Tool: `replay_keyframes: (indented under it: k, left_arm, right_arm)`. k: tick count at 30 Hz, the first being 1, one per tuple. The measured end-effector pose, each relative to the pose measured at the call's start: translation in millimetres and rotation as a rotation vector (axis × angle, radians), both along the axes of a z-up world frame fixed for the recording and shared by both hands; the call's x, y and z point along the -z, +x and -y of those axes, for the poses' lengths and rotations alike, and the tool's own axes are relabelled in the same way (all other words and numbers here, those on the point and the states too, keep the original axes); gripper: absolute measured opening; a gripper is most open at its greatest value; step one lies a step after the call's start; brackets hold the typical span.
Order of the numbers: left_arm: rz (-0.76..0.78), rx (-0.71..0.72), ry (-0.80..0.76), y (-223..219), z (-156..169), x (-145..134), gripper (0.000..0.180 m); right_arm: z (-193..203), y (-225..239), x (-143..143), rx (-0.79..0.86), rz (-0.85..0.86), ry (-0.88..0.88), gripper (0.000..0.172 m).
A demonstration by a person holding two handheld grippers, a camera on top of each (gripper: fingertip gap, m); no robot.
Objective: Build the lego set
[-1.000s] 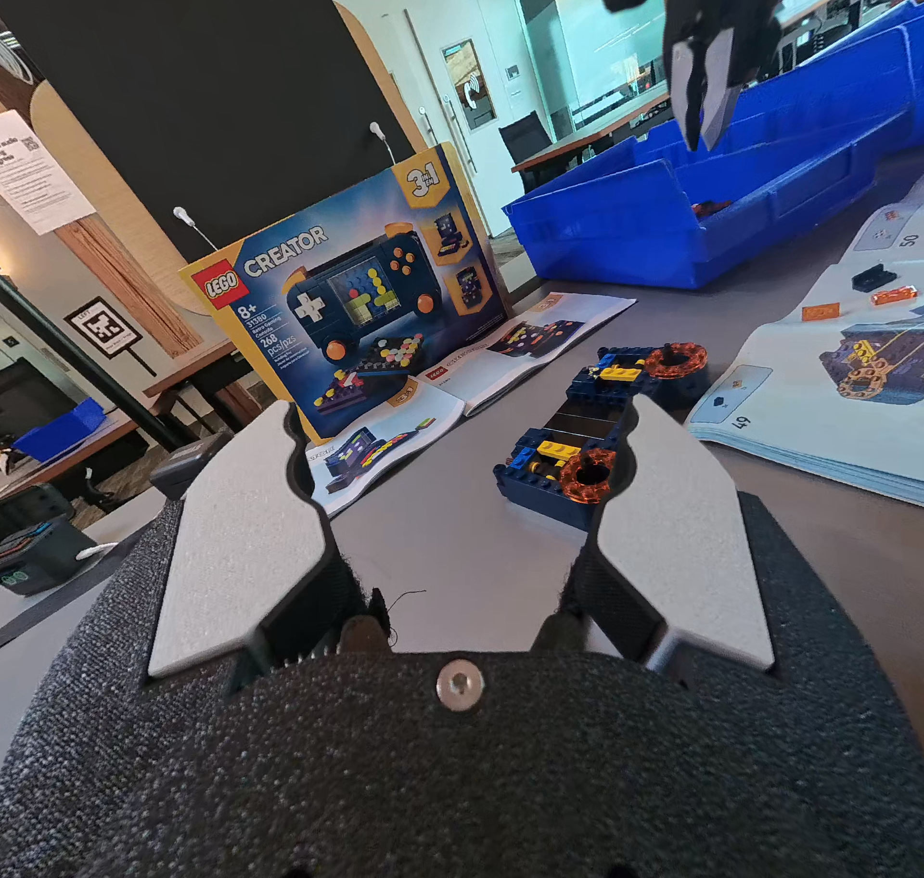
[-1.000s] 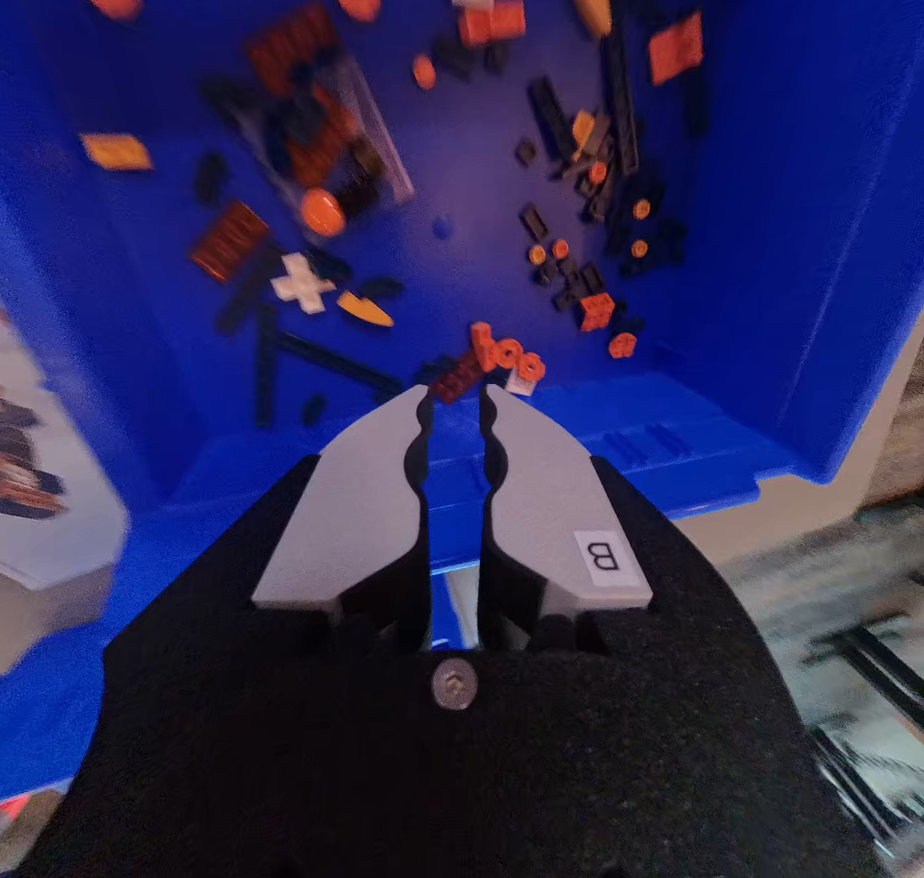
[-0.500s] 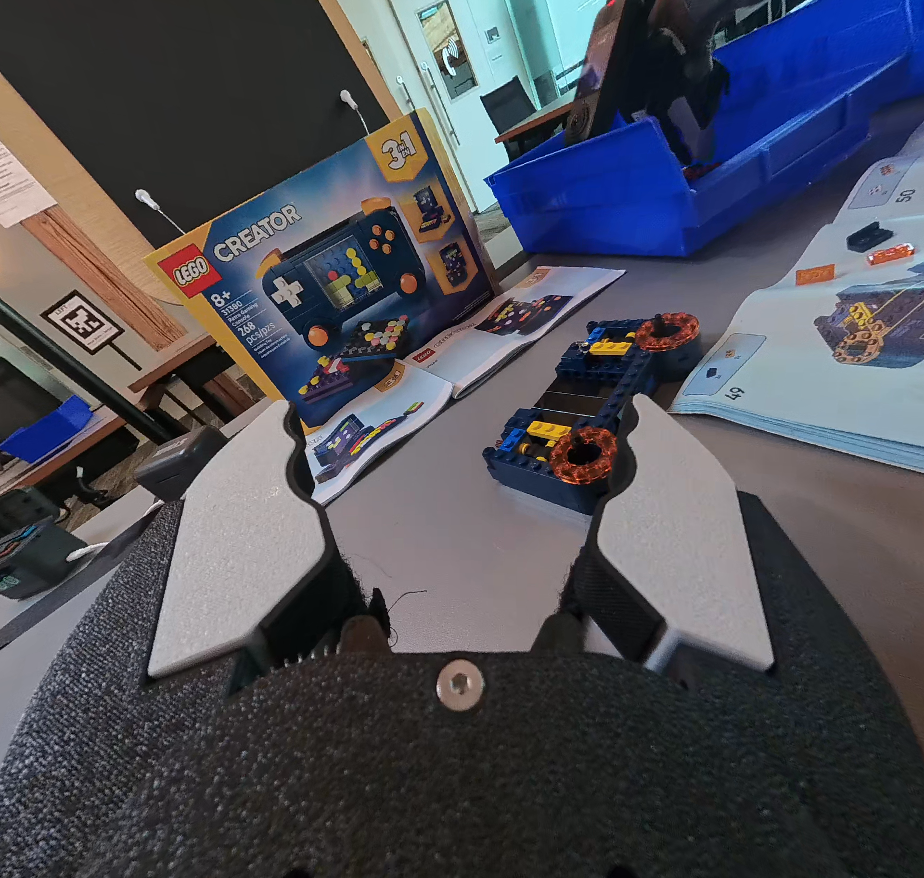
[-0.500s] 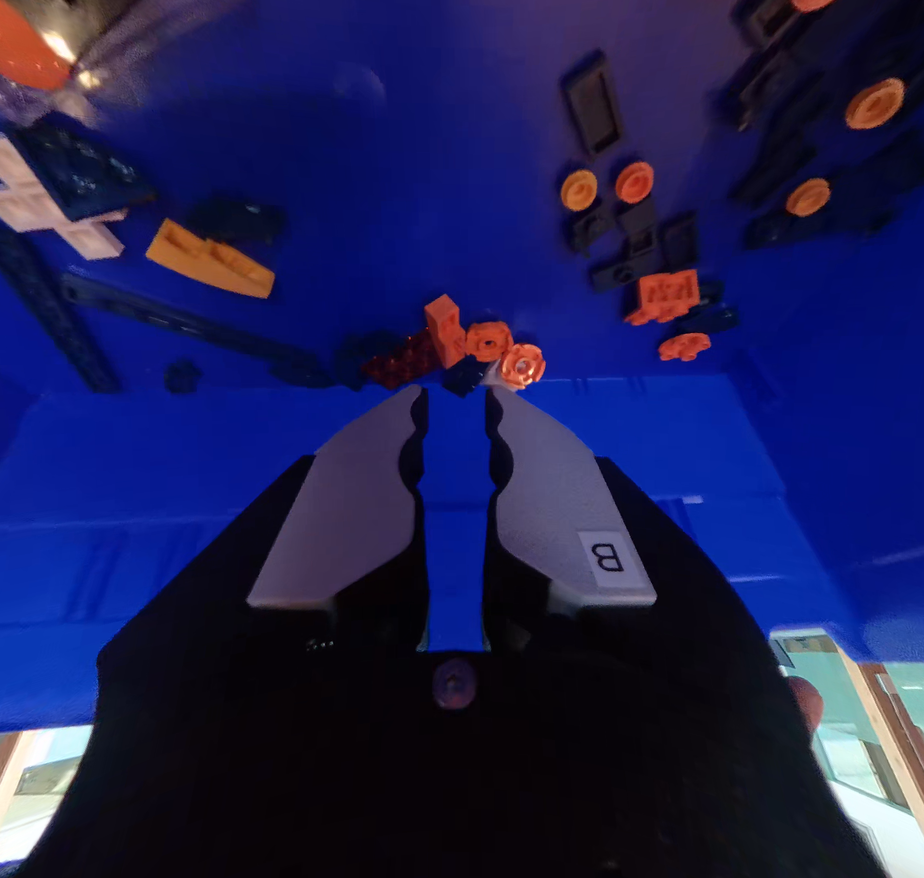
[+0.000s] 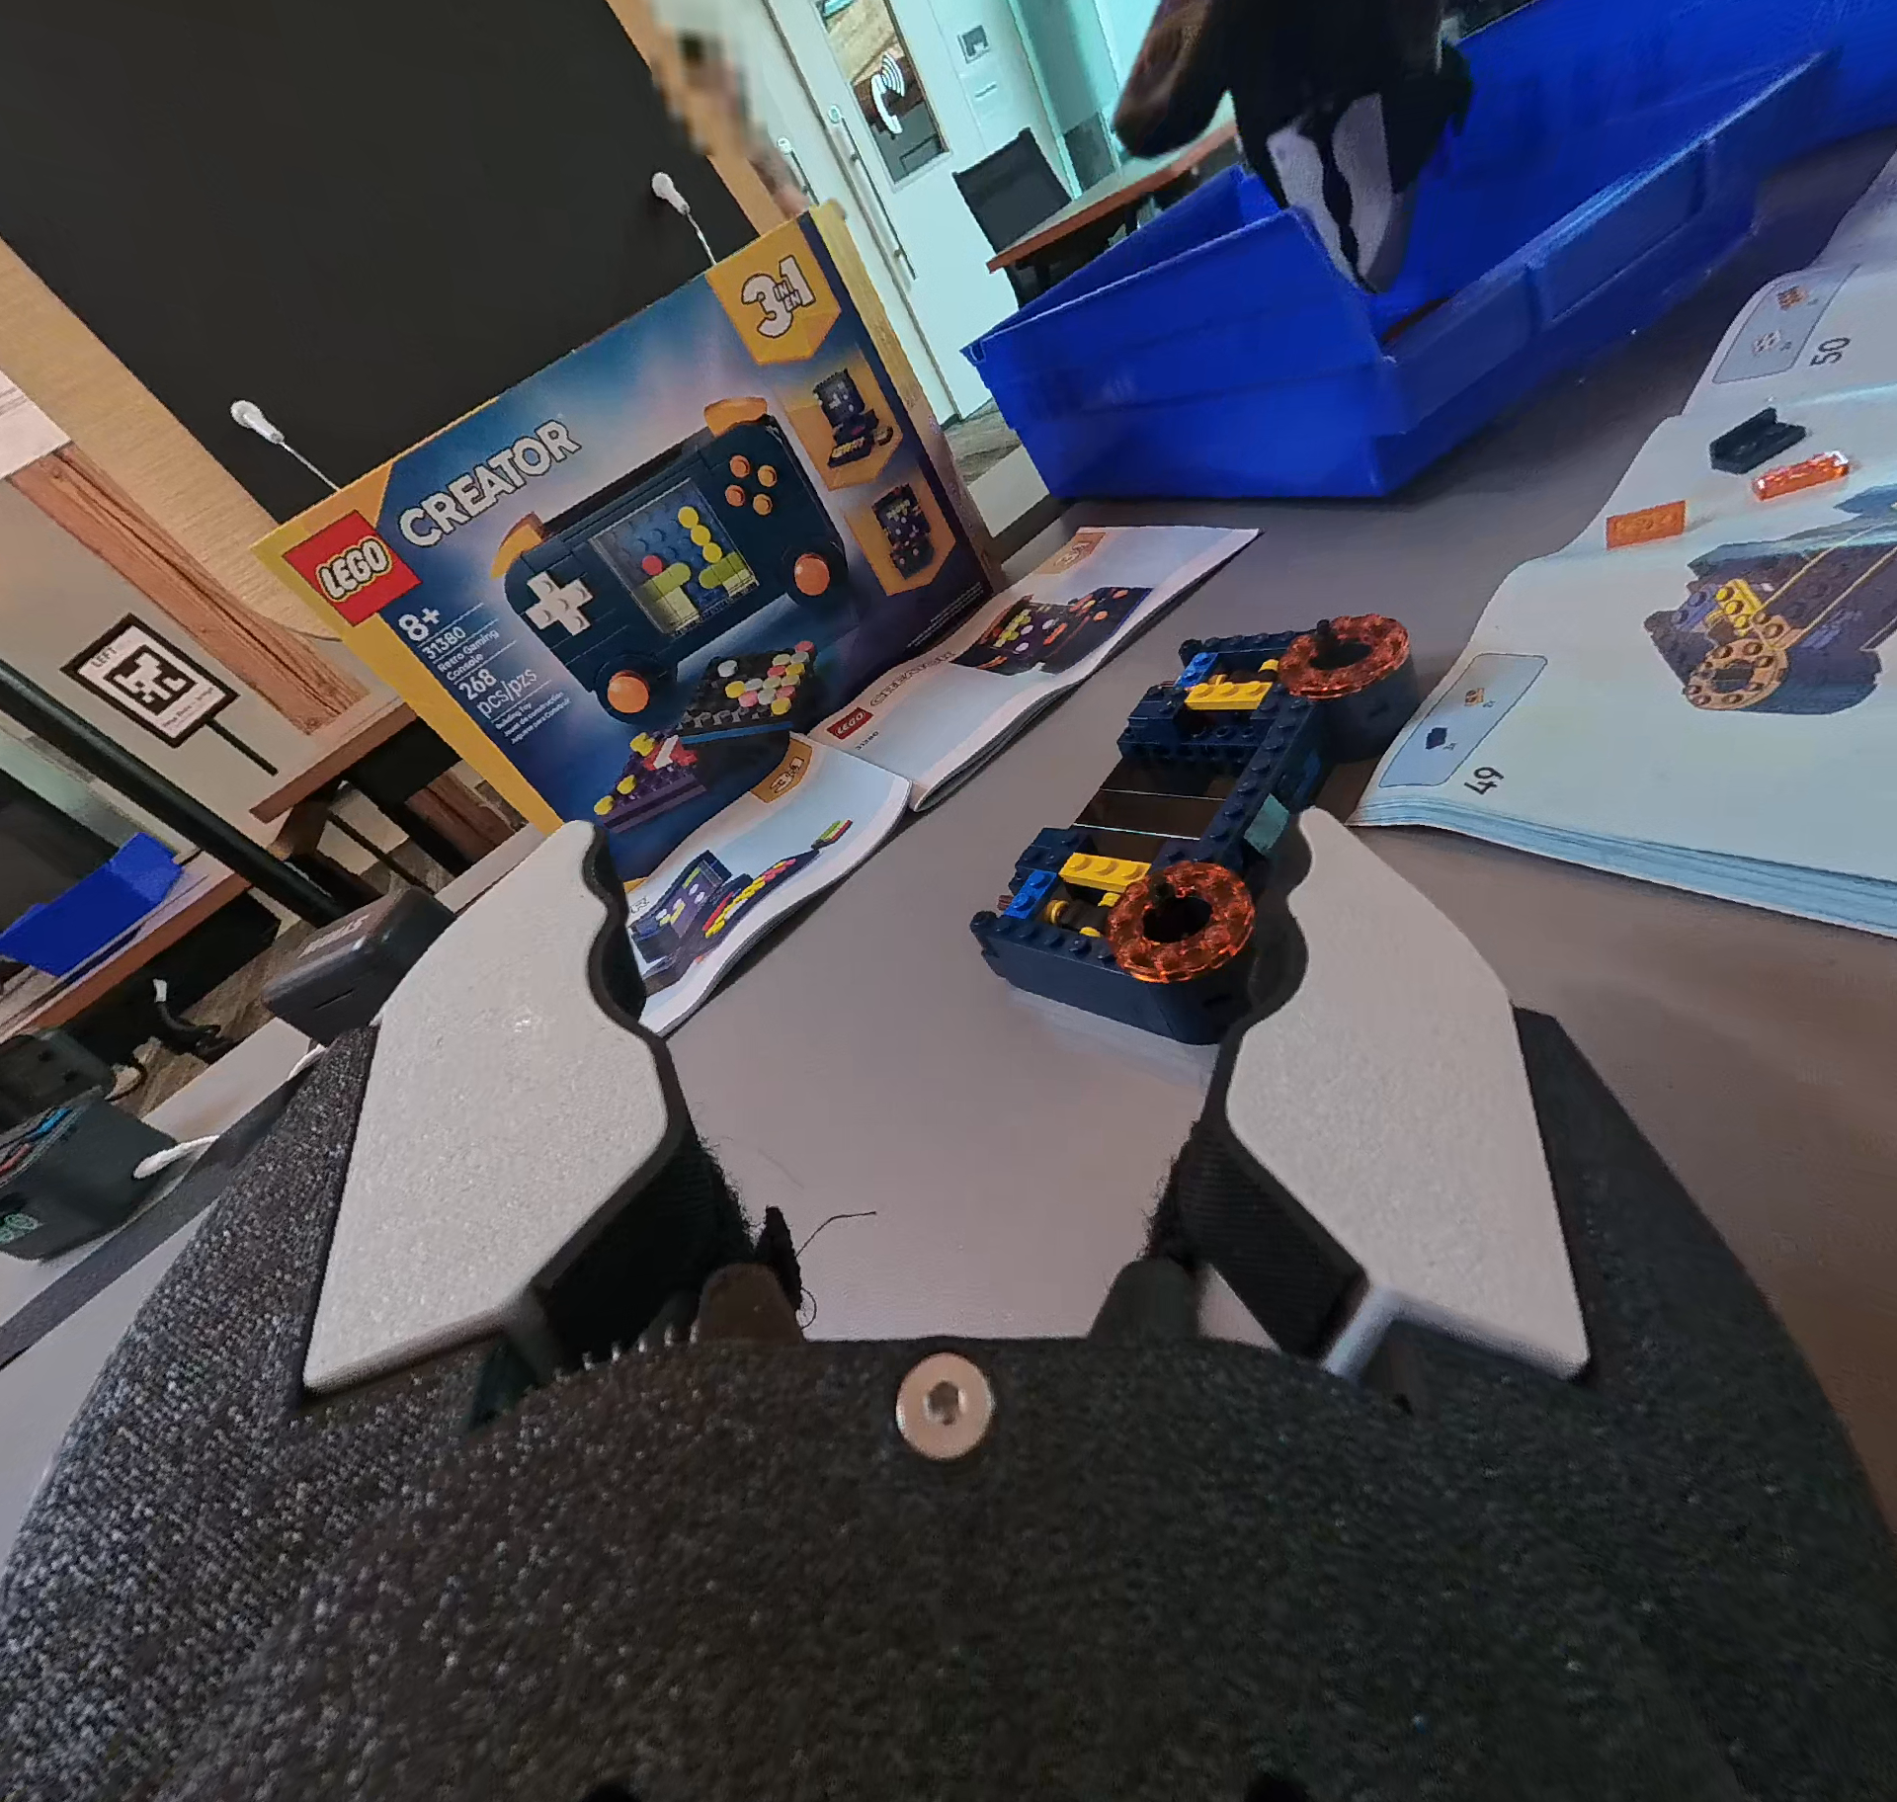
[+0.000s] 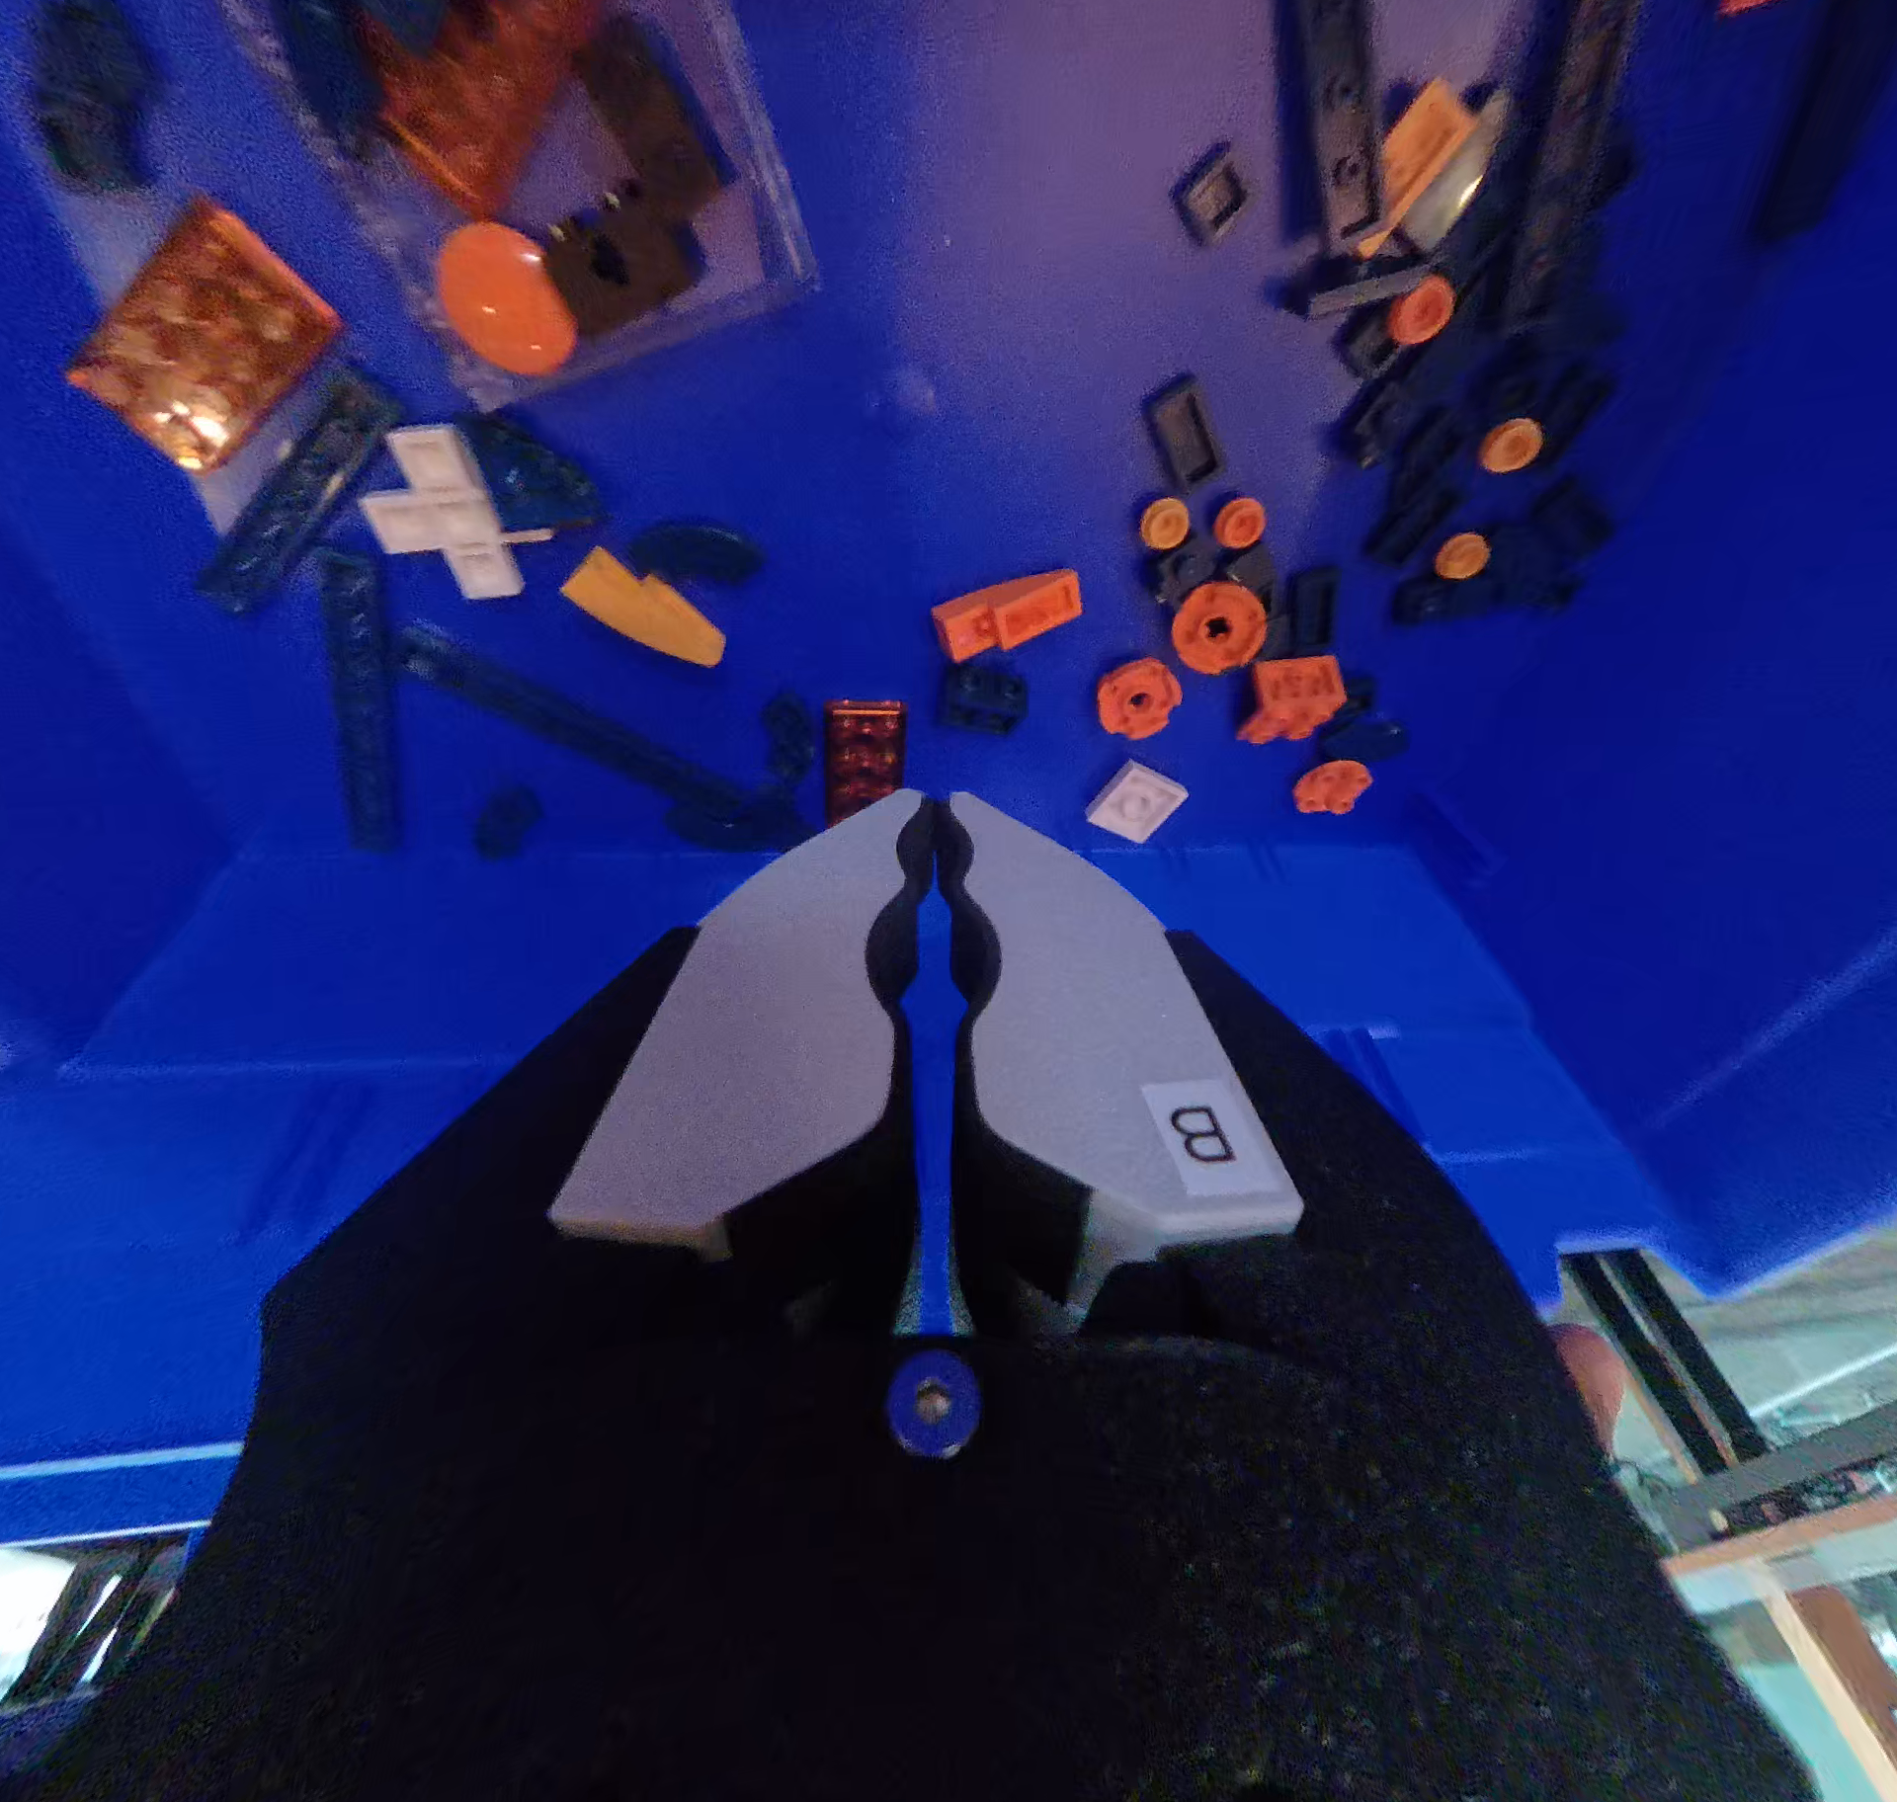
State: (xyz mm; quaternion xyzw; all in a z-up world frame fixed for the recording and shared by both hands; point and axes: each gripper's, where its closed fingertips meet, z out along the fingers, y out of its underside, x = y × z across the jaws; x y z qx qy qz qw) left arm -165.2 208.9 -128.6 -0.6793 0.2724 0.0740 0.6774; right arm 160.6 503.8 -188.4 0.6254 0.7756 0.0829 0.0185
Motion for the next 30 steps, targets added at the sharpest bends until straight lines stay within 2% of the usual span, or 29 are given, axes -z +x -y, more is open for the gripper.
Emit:
replay_keyframes:
  k: [3,4,6,8,11,18,20,23,26,28,30]
  left_arm:
    - [-0.008,0.008,-0.005,2,0,1,0.117]
    - [-0.014,0.01,-0.007,3,0,1,0.117]
    - [-0.03,0.011,-0.013,4,0,3,0.117]
    - [-0.043,0.01,-0.02,4,0,5,0.117]
    - [-0.051,0.012,-0.021,5,0,6,0.117]
    - [-0.064,0.013,-0.024,4,0,8,0.117]
    - [-0.068,0.013,-0.025,4,0,8,0.117]
    - [-0.074,0.015,-0.028,4,0,9,0.117]
    - [-0.083,0.017,-0.034,5,0,10,0.116]
    - [-0.095,0.02,-0.041,6,0,11,0.116]
    - [-0.111,0.023,-0.048,8,0,13,0.116]
  right_arm:
    - [-7,3,-13,-0.03,-0.027,0.069,0.002]
    - [-10,4,-12,-0.056,-0.026,0.093,0.021]
    - [-5,5,-4,-0.073,-0.009,0.069,0.029]
    - [0,0,5,0.0,-0.03,0.014,0.038]
    - [-2,-5,12,0.12,-0.042,-0.042,0.043]
    - [-8,-11,22,0.198,-0.017,-0.096,0.034]
    - [-9,-12,21,0.173,-0.009,-0.088,0.016]
    - [-8,-14,11,0.125,0.008,-0.019,0.016]
    - [15,-41,-22,0.082,-0.147,0.085,0.016]
    - [60,-73,-50,0.028,-0.372,0.079,0.016]
    - [125,-102,-76,-0.046,-0.626,0.018,0.016]
